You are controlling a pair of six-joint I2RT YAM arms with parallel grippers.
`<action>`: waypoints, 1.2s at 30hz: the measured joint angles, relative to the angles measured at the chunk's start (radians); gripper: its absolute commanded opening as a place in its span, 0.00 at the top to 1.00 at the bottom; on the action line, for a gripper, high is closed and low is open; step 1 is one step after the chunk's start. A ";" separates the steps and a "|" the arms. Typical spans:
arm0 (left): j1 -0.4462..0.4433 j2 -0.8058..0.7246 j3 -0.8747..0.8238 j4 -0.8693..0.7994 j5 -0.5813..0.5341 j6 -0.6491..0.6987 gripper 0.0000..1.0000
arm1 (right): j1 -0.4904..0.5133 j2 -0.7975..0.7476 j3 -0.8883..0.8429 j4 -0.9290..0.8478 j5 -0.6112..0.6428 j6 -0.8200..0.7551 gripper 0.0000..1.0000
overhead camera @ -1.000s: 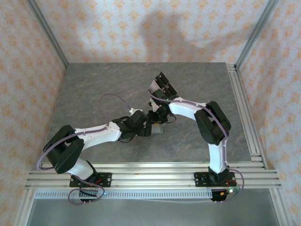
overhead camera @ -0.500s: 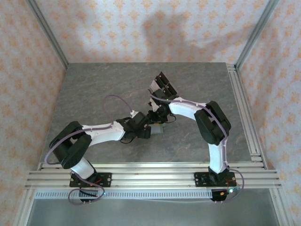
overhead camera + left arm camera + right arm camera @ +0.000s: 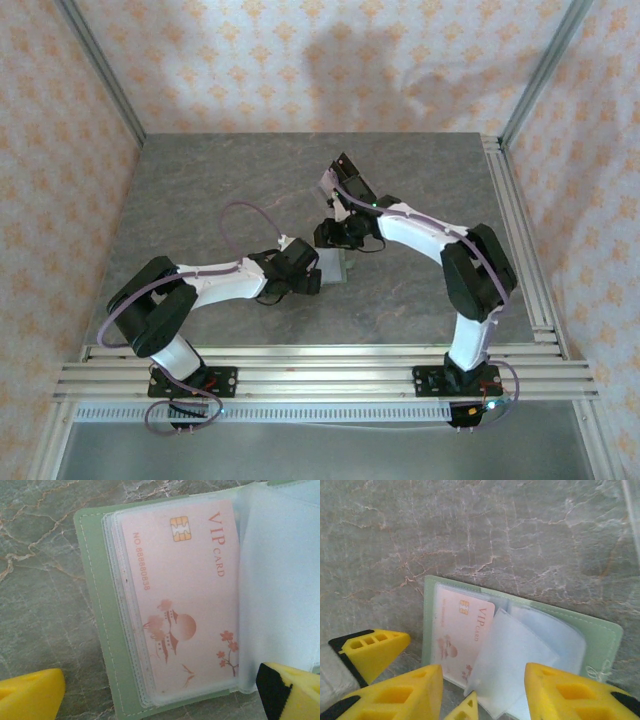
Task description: Put the credit cards into the card holder
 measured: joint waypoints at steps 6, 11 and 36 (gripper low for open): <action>0.000 0.000 0.000 0.000 0.000 0.000 0.00 | -0.002 -0.010 -0.082 0.039 0.001 0.045 0.54; 0.000 0.000 0.000 0.000 -0.003 0.000 0.00 | -0.002 -0.010 -0.128 0.069 -0.007 0.075 0.53; 0.000 -0.076 -0.014 -0.010 -0.053 -0.001 0.00 | 0.020 0.073 -0.124 0.167 -0.104 0.132 0.54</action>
